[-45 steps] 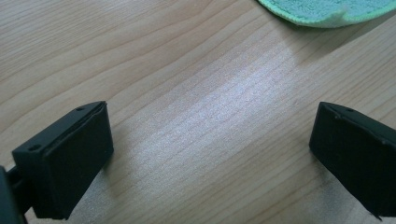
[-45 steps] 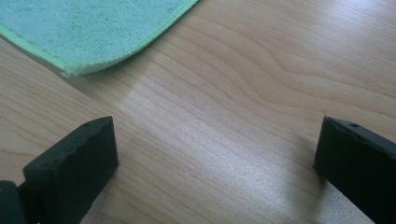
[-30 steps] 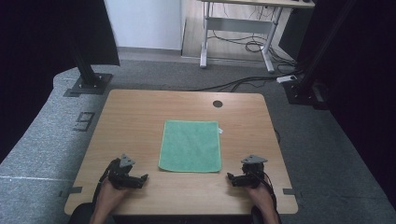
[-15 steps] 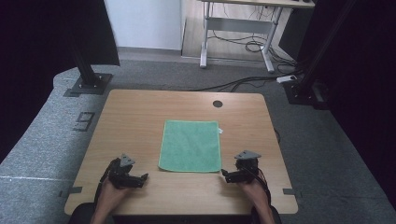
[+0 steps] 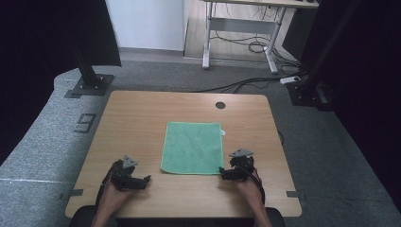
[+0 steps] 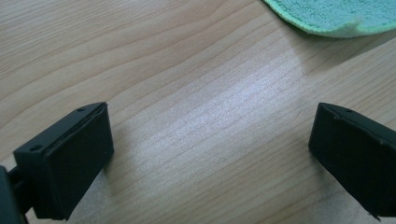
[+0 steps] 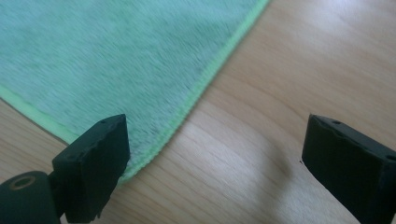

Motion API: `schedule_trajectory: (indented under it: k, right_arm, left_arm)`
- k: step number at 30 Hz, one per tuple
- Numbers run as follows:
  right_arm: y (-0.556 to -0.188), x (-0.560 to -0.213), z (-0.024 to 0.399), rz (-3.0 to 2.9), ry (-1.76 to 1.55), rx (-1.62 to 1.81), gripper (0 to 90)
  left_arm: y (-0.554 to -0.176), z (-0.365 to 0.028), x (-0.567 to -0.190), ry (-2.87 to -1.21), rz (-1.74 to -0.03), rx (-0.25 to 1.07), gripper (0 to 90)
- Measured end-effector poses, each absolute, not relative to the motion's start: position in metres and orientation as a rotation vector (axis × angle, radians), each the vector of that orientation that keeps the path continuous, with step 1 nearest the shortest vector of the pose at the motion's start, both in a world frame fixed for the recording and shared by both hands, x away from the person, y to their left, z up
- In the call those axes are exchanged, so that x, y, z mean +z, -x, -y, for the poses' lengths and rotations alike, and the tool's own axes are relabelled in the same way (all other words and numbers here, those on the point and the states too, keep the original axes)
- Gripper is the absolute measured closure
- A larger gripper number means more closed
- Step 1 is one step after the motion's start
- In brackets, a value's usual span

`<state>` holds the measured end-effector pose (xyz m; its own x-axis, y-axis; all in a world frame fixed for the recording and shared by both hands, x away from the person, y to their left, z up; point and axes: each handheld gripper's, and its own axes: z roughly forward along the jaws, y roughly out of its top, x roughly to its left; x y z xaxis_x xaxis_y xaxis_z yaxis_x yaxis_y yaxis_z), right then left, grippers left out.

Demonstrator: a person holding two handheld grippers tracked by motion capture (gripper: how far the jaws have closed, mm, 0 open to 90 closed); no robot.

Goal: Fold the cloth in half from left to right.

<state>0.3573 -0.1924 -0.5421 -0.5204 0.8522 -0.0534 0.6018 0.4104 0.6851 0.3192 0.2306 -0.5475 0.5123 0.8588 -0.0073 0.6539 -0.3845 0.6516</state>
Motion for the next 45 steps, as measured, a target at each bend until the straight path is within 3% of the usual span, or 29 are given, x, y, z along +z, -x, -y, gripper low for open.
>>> schedule_trajectory:
  k: [13, 30, 45]
  right_arm:
    - [-0.351, -0.547, 0.226, -2.183, -1.338, 0.809, 7.9]
    - [-0.353, -0.55, 0.24, -2.167, -1.397, 0.865, 7.8]
    - [-0.352, -0.551, 0.235, -2.186, -1.368, 0.885, 8.2]
  left_arm:
    - [-0.335, -0.214, -0.535, -2.143, -1.176, 0.487, 0.0]
    - [-0.416, -0.151, -0.538, -2.174, -1.141, 0.466, 0.3]
    - [-0.393, -0.162, -0.545, -2.202, -1.17, 0.504, 0.6]
